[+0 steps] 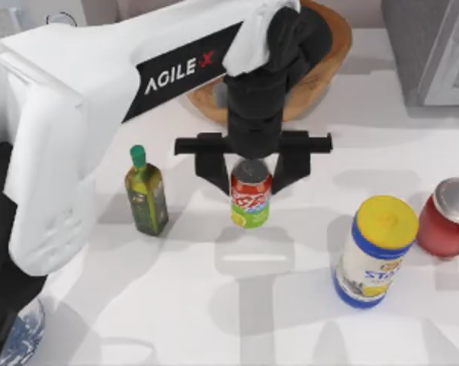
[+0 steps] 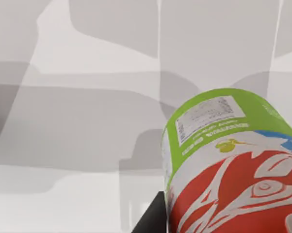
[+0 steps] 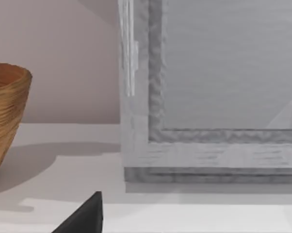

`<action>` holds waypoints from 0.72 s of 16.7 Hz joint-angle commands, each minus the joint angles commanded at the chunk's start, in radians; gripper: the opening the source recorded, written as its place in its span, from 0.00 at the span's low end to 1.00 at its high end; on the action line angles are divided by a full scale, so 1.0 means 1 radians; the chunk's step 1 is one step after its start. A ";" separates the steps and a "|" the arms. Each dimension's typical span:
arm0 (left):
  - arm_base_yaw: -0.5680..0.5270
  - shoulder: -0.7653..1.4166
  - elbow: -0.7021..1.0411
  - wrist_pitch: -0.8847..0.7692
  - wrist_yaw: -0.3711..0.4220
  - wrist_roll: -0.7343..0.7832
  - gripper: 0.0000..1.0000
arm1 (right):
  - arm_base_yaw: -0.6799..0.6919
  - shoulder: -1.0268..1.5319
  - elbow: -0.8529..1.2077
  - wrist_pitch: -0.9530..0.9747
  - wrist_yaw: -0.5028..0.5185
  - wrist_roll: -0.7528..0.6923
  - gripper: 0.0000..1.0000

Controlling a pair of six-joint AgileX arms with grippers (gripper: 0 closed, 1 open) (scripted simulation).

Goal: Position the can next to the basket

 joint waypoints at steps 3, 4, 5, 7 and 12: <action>0.003 -0.001 -0.009 0.009 0.001 0.002 0.00 | 0.000 0.000 0.000 0.000 0.000 0.000 1.00; 0.002 0.001 -0.018 0.017 0.002 0.001 0.00 | 0.000 0.000 0.000 0.000 0.000 0.000 1.00; 0.001 0.002 -0.025 0.025 0.002 0.001 0.00 | 0.000 0.000 0.000 0.000 0.000 0.000 1.00; 0.000 0.002 -0.029 0.030 0.000 0.000 0.00 | 0.000 0.000 0.000 0.000 0.000 0.000 1.00; 0.000 0.002 -0.029 0.030 0.000 0.000 0.23 | 0.000 0.000 0.000 0.000 0.000 0.000 1.00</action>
